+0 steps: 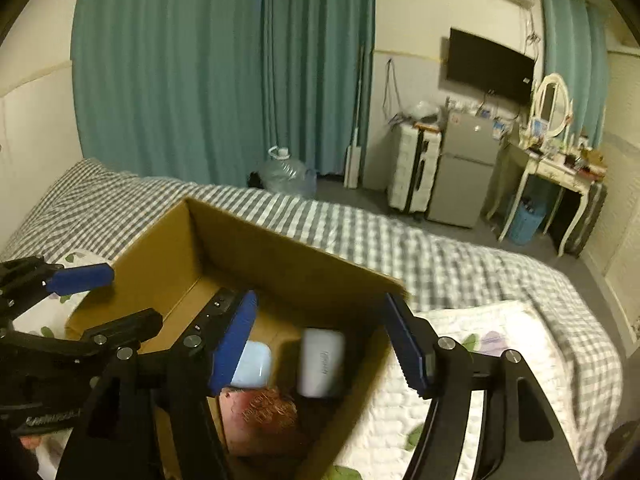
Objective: Organize rigid objects
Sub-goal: 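Lower the earbud case and black charger into the box and release both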
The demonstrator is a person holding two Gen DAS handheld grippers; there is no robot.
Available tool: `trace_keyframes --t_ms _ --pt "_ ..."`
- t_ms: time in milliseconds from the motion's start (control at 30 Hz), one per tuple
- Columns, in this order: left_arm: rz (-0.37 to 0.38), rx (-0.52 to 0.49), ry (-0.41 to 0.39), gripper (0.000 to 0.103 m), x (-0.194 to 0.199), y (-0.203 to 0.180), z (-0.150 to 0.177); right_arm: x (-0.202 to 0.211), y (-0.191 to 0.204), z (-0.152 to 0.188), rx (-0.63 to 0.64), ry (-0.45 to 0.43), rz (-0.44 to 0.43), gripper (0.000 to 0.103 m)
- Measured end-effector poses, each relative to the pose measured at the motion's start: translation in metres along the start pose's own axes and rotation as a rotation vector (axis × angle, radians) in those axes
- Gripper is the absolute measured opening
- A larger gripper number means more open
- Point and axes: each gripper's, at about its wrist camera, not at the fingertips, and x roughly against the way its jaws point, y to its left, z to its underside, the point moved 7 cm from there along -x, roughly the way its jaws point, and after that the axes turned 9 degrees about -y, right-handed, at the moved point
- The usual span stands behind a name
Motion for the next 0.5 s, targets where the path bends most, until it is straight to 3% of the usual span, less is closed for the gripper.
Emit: trace_keyframes --t_ms 133,367,500 --pt "-0.006 0.002 -0.006 0.068 0.03 -0.002 0.004 0.041 -0.009 0.002 -0.005 -0.011 0.019 0.079" --pt "-0.035 0.022 -0.033 0.069 0.097 0.001 0.015 0.11 -0.024 0.019 -0.046 0.009 0.039 0.08" --pt "-0.068 0.016 -0.03 0.07 0.128 0.001 0.034 0.133 -0.021 0.04 -0.052 0.059 0.005 0.08"
